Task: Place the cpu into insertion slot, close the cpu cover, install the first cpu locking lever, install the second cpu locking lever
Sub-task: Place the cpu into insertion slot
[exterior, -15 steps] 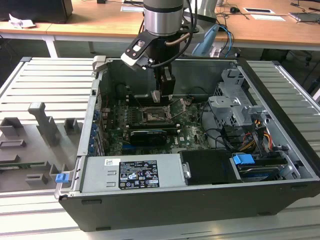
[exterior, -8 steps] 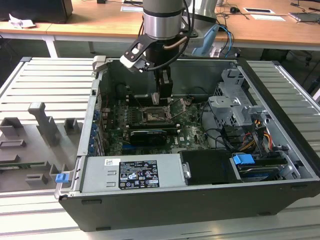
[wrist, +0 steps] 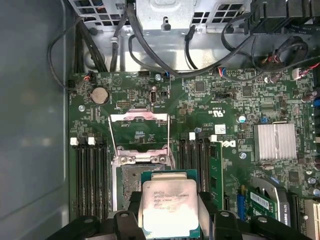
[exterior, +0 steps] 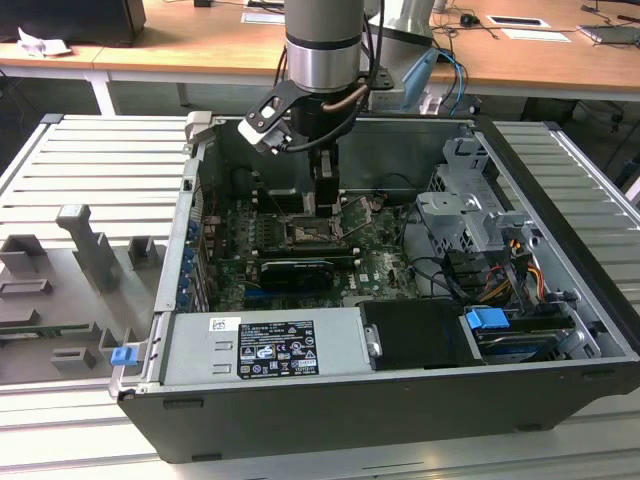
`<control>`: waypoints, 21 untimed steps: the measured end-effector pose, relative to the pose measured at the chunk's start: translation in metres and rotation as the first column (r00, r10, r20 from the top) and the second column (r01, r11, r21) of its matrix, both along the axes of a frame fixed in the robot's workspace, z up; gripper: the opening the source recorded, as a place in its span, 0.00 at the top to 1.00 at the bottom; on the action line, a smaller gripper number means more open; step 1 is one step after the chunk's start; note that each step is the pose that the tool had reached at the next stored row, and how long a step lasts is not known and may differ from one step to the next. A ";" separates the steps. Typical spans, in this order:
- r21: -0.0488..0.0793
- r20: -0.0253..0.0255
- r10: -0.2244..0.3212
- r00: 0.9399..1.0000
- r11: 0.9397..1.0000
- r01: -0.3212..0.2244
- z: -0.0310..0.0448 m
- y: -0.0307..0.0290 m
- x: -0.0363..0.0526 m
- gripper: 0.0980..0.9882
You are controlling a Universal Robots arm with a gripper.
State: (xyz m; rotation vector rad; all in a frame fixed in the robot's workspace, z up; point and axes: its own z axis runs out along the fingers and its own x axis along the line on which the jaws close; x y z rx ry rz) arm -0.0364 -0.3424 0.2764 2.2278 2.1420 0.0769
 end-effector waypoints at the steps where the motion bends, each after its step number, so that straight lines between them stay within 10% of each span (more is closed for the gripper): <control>1: 0.000 0.000 -0.001 1.000 1.000 0.001 -0.0010 0.0000 0.0000 0.52; 21: -0.002 0.000 -0.008 1.000 1.000 0.008 -0.0203 0.0021 -0.0010 0.52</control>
